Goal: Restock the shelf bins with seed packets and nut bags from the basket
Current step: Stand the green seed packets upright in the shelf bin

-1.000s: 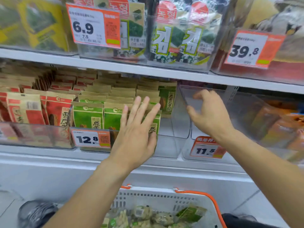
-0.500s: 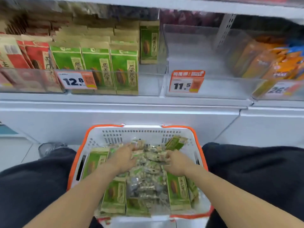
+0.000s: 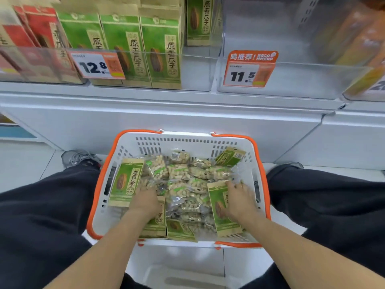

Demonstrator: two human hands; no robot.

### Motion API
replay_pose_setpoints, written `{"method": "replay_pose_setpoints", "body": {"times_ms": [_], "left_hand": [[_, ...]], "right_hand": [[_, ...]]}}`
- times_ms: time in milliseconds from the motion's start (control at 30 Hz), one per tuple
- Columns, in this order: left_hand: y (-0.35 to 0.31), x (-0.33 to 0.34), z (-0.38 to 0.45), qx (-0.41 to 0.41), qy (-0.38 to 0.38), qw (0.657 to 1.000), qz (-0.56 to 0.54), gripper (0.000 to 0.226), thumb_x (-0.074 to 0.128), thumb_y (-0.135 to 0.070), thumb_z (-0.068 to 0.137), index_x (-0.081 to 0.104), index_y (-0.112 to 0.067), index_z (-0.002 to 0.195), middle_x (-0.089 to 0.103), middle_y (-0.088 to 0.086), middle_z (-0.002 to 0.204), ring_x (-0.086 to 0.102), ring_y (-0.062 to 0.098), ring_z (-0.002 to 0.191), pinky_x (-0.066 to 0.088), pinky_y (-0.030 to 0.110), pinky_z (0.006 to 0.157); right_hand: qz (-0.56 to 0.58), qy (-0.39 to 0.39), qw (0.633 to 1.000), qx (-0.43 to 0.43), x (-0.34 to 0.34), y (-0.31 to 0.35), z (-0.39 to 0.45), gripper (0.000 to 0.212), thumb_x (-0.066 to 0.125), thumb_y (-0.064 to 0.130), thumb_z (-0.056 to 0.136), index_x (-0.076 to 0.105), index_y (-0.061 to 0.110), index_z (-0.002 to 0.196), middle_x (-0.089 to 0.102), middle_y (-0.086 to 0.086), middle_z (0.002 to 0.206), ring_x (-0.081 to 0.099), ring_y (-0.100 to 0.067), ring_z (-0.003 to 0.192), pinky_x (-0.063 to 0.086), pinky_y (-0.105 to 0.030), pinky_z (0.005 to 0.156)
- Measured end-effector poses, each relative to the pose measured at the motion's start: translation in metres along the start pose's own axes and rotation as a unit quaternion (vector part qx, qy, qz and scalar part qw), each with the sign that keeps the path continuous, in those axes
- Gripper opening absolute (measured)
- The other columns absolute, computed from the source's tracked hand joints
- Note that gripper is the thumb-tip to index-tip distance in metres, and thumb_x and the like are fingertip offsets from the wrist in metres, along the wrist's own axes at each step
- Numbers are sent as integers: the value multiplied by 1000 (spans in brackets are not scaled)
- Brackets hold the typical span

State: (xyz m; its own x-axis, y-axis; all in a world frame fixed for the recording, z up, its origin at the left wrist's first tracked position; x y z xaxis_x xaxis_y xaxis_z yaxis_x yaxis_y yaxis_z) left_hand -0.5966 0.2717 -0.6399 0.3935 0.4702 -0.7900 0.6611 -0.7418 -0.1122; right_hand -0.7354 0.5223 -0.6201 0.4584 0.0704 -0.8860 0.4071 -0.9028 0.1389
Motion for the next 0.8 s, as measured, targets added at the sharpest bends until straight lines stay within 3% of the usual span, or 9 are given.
{"method": "replay_pose_setpoints", "body": {"times_ms": [133,200,267,400,500,567,700,733,800], "left_hand": [[4,2,-5,-52,25,997,-47,20,65,-12,86,54,-13,102,50,15,137,56,25,111,52,31,88],[7,0,-9,-74,37,993,-78,30,73,-18,86,50,-8,104,52,13,123,56,19,90,49,24,72],[9,-7,-10,-88,40,990,-106,53,81,-30,79,48,-6,113,57,6,104,57,17,82,51,23,69],[17,-8,-18,-131,67,963,-228,82,92,-28,65,45,-3,127,62,11,114,63,27,95,60,39,81],[19,-6,-23,-154,77,923,-345,66,91,-11,63,52,-4,116,67,13,105,67,29,90,62,42,71],[15,-16,-21,-141,55,902,-404,47,87,-3,67,60,-6,105,72,13,98,70,25,81,59,36,61],[1,-61,-18,-66,-36,894,-442,25,84,-12,75,69,-8,94,74,4,92,68,18,77,55,26,61],[-3,-71,-20,-51,-47,883,-464,20,83,-11,77,70,-9,92,74,4,91,67,16,75,54,23,60],[-9,-84,-19,-39,-39,849,-526,16,80,-7,79,72,-8,92,76,8,94,70,21,82,56,30,73]], "right_hand": [[152,-14,988,-1,-4,14,0,88,85,31,75,30,18,142,41,-12,140,58,-27,112,50,-35,95],[207,-9,978,33,-4,11,1,102,92,26,65,29,17,144,34,-14,145,59,-28,114,50,-35,99],[251,15,964,81,-2,5,1,106,96,25,58,33,14,143,32,-16,149,59,-29,119,49,-35,102],[225,89,968,74,2,12,1,46,89,25,72,60,18,106,71,-4,112,67,-21,103,56,-34,89],[271,76,956,86,-6,8,2,39,84,21,79,64,15,111,72,-4,110,67,-20,99,55,-30,85],[287,43,954,76,-24,12,3,39,80,19,83,63,13,117,70,-3,112,64,-19,99,49,-25,81],[364,-24,930,35,-77,27,9,42,78,17,85,60,12,123,62,6,105,55,-10,94,45,-25,85],[392,-27,919,24,-92,32,10,44,79,17,84,59,11,123,61,8,106,56,-11,97,45,-24,89],[443,-25,896,-6,-121,44,15,41,82,17,81,61,11,117,67,4,110,64,-15,102,51,-34,97]]}}
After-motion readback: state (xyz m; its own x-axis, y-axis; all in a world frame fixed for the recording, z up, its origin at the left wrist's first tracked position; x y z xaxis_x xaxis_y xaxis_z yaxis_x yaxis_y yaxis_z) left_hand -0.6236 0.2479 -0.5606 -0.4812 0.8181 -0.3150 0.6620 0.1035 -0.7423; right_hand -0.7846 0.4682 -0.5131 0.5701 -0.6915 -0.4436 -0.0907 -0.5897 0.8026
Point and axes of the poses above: each hand's wrist, its own z-axis towards the middle knuckle, its own x-axis out of the palm, y = z × x, the point moved 10 cm from there along z, towards the middle knuckle
